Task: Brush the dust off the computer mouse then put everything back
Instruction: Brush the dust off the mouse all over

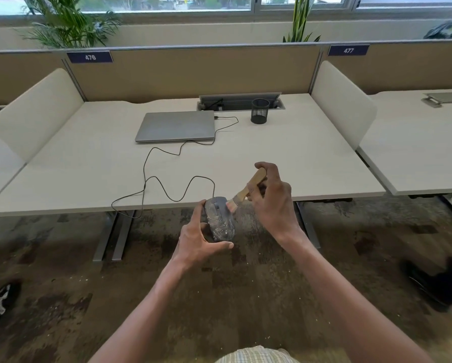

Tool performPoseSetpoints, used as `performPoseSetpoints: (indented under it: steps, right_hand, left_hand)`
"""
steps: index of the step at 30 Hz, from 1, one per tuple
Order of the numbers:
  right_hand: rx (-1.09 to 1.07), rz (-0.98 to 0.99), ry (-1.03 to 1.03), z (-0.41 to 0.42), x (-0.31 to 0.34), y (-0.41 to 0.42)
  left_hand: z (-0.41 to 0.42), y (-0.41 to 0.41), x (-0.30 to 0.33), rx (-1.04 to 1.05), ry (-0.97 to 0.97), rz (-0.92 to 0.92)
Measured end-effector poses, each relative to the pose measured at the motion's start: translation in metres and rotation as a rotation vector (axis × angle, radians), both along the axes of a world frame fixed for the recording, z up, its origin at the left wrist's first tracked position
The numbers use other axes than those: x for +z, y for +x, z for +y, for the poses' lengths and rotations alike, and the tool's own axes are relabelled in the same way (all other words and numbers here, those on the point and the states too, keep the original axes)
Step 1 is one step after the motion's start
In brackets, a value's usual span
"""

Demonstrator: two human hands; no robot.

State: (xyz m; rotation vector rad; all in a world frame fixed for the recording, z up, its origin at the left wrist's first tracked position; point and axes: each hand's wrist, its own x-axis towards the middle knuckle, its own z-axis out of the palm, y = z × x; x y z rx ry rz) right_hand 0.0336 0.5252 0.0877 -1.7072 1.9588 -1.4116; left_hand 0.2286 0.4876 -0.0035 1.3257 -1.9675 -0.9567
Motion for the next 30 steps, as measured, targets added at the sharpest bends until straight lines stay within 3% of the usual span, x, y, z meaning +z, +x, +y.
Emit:
performPoseSetpoints:
  steps: [5,10,30]
  right_hand:
    - [0.225,0.173,-0.115,0.0,0.005,0.006]
    - [0.335,0.306,-0.062,0.0,0.004,0.009]
    - [0.418,0.342,0.012,0.006,0.012,-0.001]
  left_hand:
    - [-0.002,-0.003,0.003,0.006,0.038,-0.02]
    - [-0.008,-0.003,0.003,0.011,0.047,-0.021]
    - [-0.017,-0.006,-0.002,-0.016,0.04,-0.014]
